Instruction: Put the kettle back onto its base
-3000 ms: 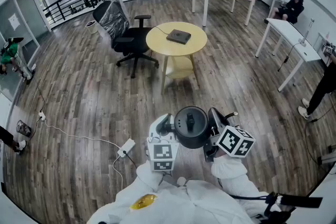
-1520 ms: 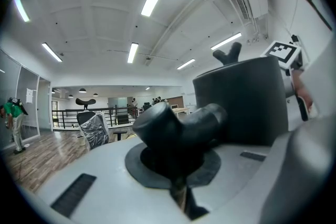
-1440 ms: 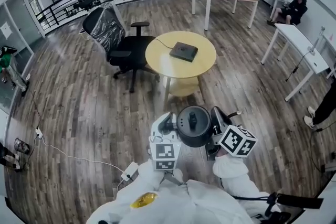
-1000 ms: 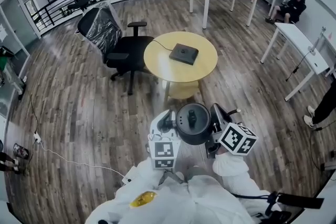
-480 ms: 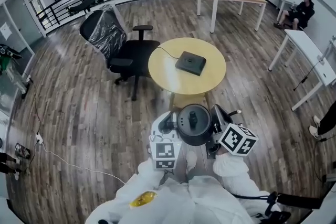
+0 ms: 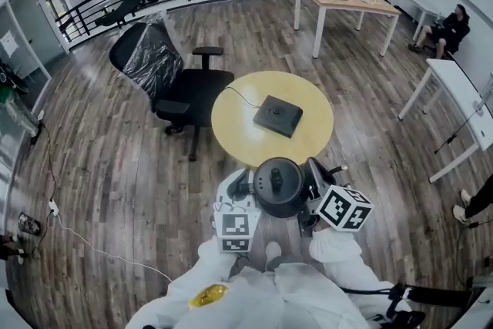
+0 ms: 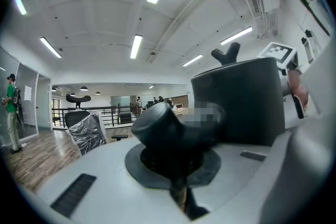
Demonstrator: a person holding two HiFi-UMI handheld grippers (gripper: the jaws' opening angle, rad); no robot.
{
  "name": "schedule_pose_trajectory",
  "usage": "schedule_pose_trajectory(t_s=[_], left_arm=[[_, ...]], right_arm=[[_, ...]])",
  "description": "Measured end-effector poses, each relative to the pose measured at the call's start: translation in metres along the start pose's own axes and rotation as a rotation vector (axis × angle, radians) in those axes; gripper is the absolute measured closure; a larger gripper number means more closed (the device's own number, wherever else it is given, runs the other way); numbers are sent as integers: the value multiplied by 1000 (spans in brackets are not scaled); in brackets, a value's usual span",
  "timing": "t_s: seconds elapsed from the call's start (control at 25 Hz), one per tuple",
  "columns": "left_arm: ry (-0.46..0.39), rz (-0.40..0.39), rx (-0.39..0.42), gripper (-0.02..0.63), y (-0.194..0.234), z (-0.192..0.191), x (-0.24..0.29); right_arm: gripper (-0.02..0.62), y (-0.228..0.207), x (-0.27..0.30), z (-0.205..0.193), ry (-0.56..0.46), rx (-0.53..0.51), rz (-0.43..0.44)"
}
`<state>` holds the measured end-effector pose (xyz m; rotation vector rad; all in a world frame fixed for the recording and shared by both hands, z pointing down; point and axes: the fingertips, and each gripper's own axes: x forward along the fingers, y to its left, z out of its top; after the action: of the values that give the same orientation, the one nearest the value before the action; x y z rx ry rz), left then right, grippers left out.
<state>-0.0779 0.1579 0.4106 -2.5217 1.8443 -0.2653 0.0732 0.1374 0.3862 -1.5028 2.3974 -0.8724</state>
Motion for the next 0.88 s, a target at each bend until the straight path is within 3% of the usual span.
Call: schedule_pose_trajectory(t_s=[0.4,0.88], left_arm=[[25,-4,4,606,-4,4,106],[51,-22,10,606,5,2,180]], right_arm=[[584,-65,70,44,13,24,-2],[584,-106,132,68,16,33,-24]])
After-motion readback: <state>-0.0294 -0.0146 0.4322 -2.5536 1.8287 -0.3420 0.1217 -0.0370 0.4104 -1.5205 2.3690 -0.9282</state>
